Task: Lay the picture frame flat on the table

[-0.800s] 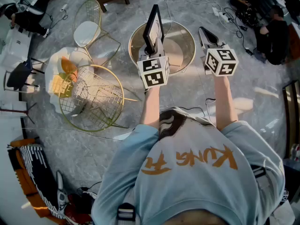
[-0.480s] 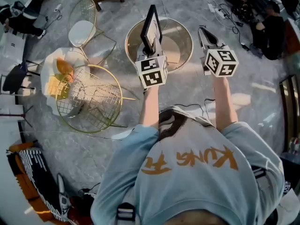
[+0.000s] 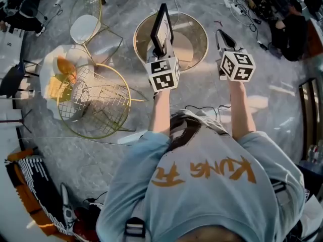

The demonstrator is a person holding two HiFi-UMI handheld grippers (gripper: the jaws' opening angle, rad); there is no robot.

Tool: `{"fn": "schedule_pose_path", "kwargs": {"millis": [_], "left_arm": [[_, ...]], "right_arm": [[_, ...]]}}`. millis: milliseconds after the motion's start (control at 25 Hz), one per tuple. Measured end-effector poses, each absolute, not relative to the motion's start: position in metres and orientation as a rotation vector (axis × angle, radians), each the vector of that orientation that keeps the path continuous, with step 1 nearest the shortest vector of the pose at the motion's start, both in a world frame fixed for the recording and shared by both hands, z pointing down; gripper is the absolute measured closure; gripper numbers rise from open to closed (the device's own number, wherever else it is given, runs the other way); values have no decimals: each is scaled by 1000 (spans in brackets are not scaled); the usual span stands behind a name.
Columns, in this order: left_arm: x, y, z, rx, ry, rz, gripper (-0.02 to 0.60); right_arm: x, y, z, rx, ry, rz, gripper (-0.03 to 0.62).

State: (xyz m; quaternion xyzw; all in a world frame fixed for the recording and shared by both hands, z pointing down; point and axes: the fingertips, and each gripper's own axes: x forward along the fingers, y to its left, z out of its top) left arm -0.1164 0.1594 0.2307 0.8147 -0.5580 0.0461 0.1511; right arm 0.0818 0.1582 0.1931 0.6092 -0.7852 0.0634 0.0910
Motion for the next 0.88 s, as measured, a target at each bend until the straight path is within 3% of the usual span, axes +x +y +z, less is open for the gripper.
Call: {"fn": "schedule_pose_path", "kwargs": {"millis": [240, 880], "left_arm": [[-144, 152, 234, 2279, -1652, 91, 555], [-148, 149, 232, 2257, -1650, 9, 555]], "right_arm": [[55, 155, 197, 1731, -2350, 156, 595], [61, 149, 191, 1705, -2324, 127, 595]]}}
